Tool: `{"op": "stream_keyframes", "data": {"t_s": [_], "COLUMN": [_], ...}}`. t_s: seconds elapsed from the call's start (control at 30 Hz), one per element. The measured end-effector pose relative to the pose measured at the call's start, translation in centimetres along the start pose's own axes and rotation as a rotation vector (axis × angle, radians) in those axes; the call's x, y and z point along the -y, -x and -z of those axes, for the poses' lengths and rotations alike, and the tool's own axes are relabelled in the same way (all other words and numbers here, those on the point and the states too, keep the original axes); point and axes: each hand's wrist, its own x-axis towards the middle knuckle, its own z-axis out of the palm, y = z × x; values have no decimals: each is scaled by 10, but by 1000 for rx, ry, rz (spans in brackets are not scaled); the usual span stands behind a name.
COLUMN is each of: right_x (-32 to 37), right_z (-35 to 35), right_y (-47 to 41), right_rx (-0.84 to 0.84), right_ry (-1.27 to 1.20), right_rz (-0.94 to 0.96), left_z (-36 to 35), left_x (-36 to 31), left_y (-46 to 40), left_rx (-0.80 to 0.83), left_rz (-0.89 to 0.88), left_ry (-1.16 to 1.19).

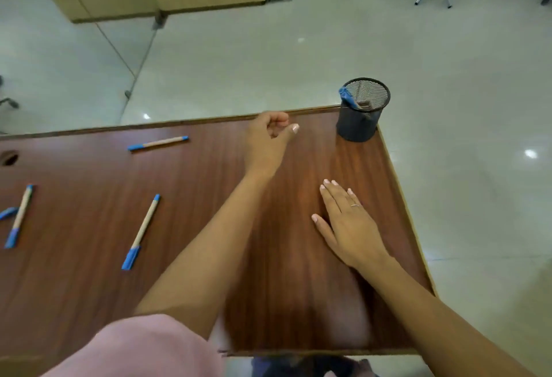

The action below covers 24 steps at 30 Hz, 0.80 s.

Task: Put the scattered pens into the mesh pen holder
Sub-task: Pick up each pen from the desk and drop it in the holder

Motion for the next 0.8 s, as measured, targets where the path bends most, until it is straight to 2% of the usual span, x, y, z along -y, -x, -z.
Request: {"op": "stream_keyframes", "data": {"t_s": [0.13, 0.27, 0.4, 0.5, 0.6, 0.7, 0.8], "right_x": [56, 100, 112, 114, 117, 116, 117], "right_z": [-18, -39, -49, -51, -54, -55, -56], "right_y": [-12, -23, -28, -36, -41, -41, -42], "right_rx": [37, 142, 151, 146, 149, 143, 155], "right_ry": [-65, -11, 131, 156, 178, 172, 166], "right_rz": [214, 280, 277, 259, 253, 251, 253], "left_z": [59, 118, 172, 205, 224, 228, 225], "left_x": [52, 89, 109, 120, 130, 135, 132], "left_y": [49, 96, 126, 136, 138, 138, 134], "left_rx": [-279, -496, -668, -692, -621, -569, -550], "left_rz": [277, 325, 327, 367, 469, 456, 397], "left_ry": [-41, -218, -480, -630, -669, -668, -568]}}
